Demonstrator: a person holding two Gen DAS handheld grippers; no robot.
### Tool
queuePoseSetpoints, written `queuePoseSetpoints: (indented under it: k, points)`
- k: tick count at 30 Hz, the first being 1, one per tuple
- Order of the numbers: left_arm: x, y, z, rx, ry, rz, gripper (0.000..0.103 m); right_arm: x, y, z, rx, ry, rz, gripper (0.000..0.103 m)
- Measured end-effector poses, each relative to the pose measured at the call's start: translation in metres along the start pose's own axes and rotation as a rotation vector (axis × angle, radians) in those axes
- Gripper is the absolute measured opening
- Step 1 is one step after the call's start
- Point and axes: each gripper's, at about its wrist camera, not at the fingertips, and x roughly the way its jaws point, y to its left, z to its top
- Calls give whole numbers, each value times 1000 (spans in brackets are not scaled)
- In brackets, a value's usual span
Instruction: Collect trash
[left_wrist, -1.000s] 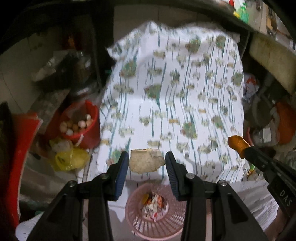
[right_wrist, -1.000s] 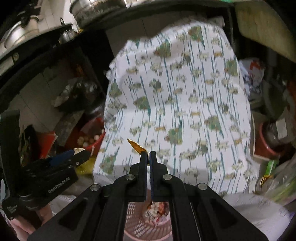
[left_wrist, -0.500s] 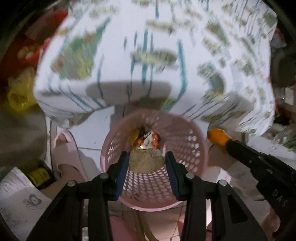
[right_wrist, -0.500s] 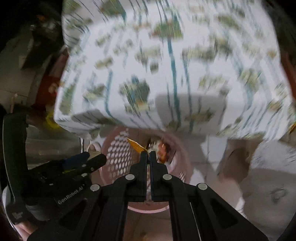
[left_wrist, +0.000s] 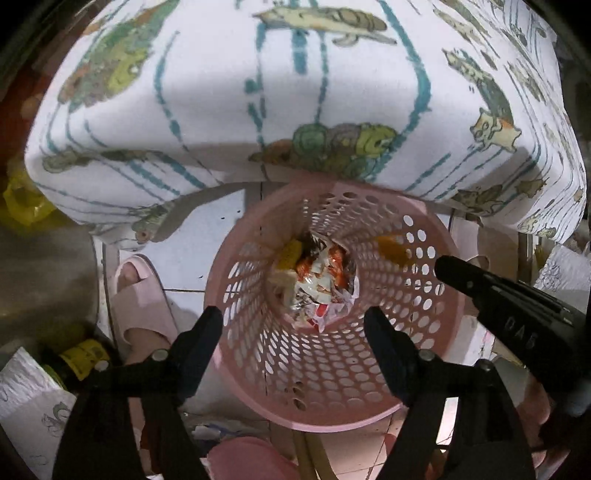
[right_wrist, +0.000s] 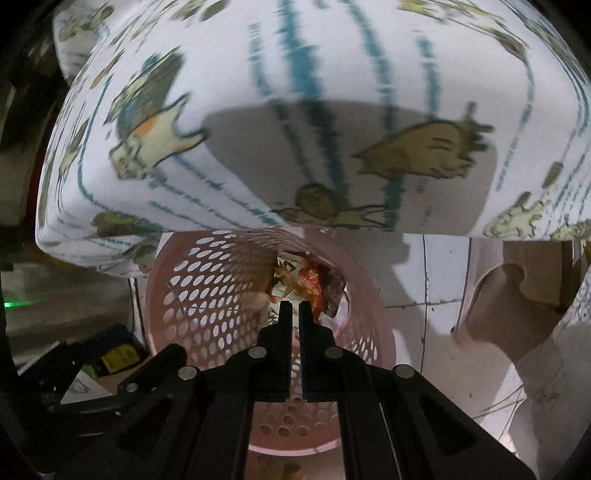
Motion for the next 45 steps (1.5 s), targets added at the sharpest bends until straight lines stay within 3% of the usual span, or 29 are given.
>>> queuePoseSetpoints:
  k: [3,5,7,9,11,12,14,16,17,20,24,26,28,34,41,45]
  points:
    - [-10,3,-1,-14,-11,19,77,-9,0,4,2,-6,-2,10]
    - [-30,5,-4,-23,-59,42,77,-27,10,2,-34,-23,-48,15]
    - [-72,8,-8,-51,-161,19,77,-57,23,-2,-75,-77,-78,15]
    - [-110,10,-11,-51,-258,7,77,-92,32,-6,-83,-141,-54,15]
    - [-157,12,-19,-37,-386,51,77,-137,42,-11,-109,-224,-14,17]
    - [-171,13,-22,-37,-427,63,77,-154,46,-14,-125,-264,-11,21]
    - [-202,19,-29,-53,-516,92,79,-197,57,-27,-176,-373,-54,40]
    - [-228,25,-37,-74,-587,101,85,-233,66,-43,-232,-490,-90,75]
    - [-237,28,-40,-83,-617,113,88,-247,70,-52,-264,-542,-94,83]
    - [-267,29,-52,-91,-727,135,103,-283,80,-75,-346,-684,-140,85]
    - [-287,33,-64,-96,-842,143,103,-311,76,-82,-339,-798,-120,92]
    - [-287,32,-64,-100,-859,129,103,-317,72,-85,-320,-879,-110,103]
    - [-285,33,-63,-98,-863,107,103,-311,72,-87,-294,-947,-162,103]
    - [-286,16,-69,-33,-935,198,103,-289,77,-83,-370,-902,-262,103]
    - [-299,11,-78,13,-1041,198,103,-287,63,-80,-308,-910,-227,103]
    - [-300,8,-77,27,-1034,190,103,-287,57,-75,-278,-909,-247,103]
